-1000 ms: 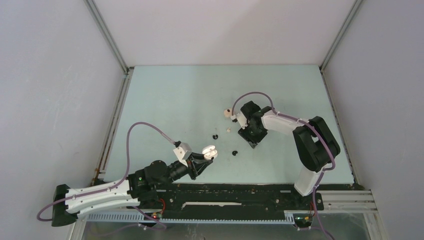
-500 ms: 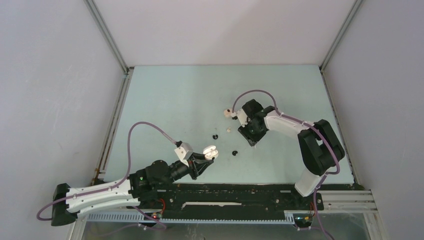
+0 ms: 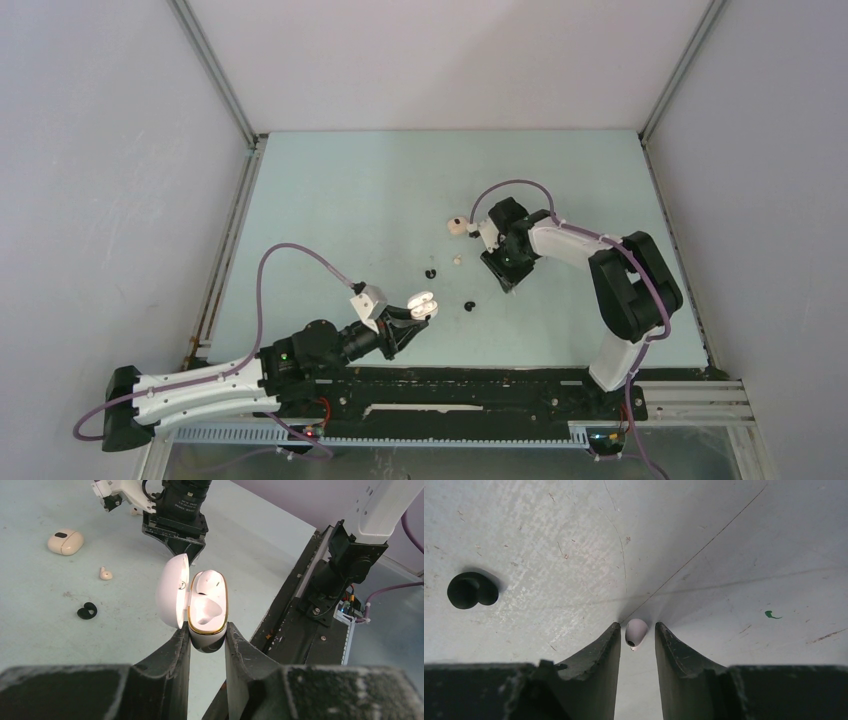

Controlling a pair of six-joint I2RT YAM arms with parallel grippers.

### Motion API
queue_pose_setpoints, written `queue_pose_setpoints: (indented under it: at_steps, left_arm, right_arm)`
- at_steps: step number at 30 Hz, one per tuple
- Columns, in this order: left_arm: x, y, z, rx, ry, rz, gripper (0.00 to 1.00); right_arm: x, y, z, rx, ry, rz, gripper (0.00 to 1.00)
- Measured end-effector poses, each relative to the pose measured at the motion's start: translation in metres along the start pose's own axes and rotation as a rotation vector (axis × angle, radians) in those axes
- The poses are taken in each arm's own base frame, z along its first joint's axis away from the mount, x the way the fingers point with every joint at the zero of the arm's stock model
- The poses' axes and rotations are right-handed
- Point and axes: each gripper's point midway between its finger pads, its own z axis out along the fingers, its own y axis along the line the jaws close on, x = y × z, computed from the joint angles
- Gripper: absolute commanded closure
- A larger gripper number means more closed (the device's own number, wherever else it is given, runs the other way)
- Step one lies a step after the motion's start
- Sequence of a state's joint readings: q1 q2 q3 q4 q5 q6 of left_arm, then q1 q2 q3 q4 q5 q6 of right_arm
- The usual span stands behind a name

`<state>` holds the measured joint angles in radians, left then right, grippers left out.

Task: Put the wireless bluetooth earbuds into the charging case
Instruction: Pick up the left earbud from the center of the board.

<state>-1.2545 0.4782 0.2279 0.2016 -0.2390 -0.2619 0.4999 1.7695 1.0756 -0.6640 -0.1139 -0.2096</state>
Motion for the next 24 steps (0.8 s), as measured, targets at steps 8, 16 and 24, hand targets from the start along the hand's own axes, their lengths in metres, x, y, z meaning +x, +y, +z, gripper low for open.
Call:
queue_pose_setpoints:
  at_steps: [8,16,24]
  left_arm:
    - [0.0004,-0.0016,0.0015,0.007,0.001,-0.001,1.0]
    - [0.0001,-0.0017,0.0014,0.007,0.0,-0.001,1.0]
    - [0.0004,-0.0017,0.002,0.007,0.001,0.0,1.0]
  right_arm:
    - [-0.0067,-0.0007,0.0014,-0.003,-0.001,0.009,0.65]
    - [-0.0087,-0.003,0.0024,0.008,0.009,0.019,0.66]
    - [-0.0017,-0.0045,0.0011,0.019,0.038,0.022,0.7]
